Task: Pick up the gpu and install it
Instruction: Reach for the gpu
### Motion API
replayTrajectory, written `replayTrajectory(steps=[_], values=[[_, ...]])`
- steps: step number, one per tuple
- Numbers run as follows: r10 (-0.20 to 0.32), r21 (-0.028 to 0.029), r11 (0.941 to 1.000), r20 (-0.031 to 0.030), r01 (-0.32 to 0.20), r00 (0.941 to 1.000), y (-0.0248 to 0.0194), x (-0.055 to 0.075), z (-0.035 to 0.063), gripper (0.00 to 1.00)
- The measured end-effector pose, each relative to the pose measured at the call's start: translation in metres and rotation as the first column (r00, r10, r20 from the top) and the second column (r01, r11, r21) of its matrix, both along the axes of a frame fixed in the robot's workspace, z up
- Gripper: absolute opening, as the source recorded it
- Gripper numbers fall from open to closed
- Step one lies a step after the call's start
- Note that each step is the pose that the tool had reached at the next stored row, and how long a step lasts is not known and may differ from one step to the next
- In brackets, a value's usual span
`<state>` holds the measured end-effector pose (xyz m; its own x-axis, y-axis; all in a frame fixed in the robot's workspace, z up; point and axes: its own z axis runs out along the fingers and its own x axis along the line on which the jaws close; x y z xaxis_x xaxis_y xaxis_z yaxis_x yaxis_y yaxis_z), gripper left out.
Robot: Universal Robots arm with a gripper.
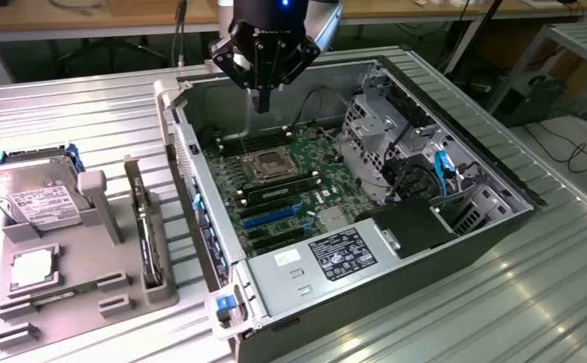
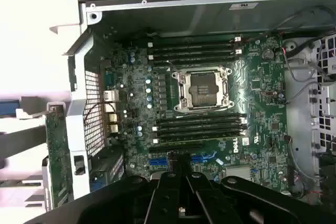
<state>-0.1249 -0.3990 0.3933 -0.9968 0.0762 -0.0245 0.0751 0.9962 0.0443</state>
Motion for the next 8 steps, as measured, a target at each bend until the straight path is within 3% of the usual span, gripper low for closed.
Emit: replayTrajectory(steps=[2,8], values=[[0.0,-0.0001,1.0,-0.0001,0.0,1.0,-0.001,-0.015,-0.0001,0.11],[0.001,-0.0009,1.0,0.0,-0.001,1.0,-0.0042,-0.032,-0.0006,0.11]])
